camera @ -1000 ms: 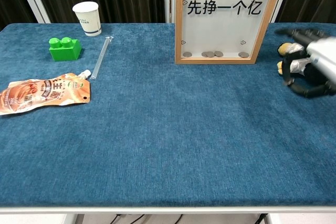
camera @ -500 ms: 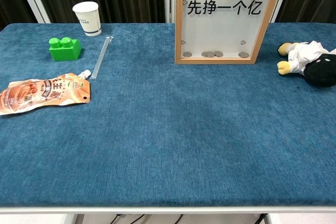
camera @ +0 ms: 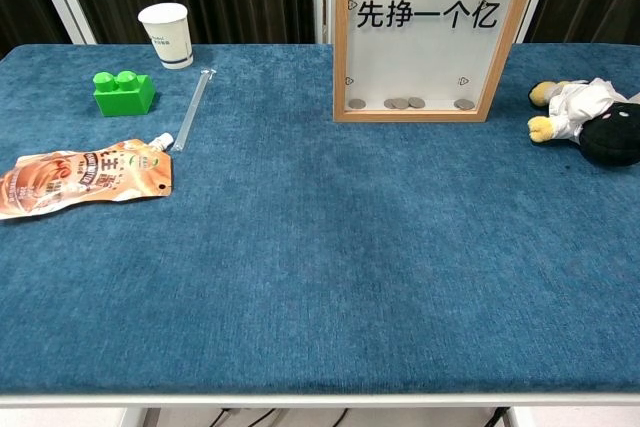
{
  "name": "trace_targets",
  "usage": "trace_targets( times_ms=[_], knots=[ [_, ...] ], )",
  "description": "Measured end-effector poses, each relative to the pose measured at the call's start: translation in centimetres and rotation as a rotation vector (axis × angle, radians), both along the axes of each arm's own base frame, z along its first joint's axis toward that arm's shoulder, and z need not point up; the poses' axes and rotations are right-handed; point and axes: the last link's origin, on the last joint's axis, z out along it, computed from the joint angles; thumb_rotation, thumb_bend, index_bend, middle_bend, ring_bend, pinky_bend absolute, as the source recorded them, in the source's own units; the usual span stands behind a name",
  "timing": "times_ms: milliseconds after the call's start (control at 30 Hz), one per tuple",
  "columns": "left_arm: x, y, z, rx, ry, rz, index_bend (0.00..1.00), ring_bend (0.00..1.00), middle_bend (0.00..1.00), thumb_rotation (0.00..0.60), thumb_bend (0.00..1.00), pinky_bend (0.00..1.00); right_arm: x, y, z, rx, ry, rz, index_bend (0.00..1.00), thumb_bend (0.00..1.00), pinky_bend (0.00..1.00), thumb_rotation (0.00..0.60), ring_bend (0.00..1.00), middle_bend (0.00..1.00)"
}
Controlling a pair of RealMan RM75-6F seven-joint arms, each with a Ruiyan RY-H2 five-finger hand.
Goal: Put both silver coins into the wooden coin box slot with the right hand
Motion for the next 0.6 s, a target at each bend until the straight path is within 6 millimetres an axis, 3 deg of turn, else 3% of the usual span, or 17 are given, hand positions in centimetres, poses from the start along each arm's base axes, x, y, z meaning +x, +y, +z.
trace_targets(
  times_ms=[133, 367, 600],
  knots=[
    [-0.1, -0.1, 0.2, 0.004, 0.002, 0.002, 0.05, 0.00, 0.01, 0.600, 0.02, 0.00, 2.3, -1.7, -1.3, 0.051, 0.006, -0.078, 0.76, 0.34, 0.00, 0.600, 0.00, 0.05],
    [-0.3, -0.1, 0.4, 0.008, 0.009, 0.011, 0.05, 0.00, 0.01, 0.600, 0.02, 0.00, 5.3, -3.1, -3.0, 0.117, 0.040, -0.177, 0.76, 0.35, 0.00, 0.600, 0.00, 0.05],
    [-0.4, -0.1, 0.6, 0.011, 0.010, 0.019, 0.05, 0.00, 0.01, 0.600, 0.02, 0.00, 6.3, -3.8, -4.2, 0.138, 0.077, -0.232, 0.77, 0.36, 0.00, 0.600, 0.00, 0.05]
  ],
)
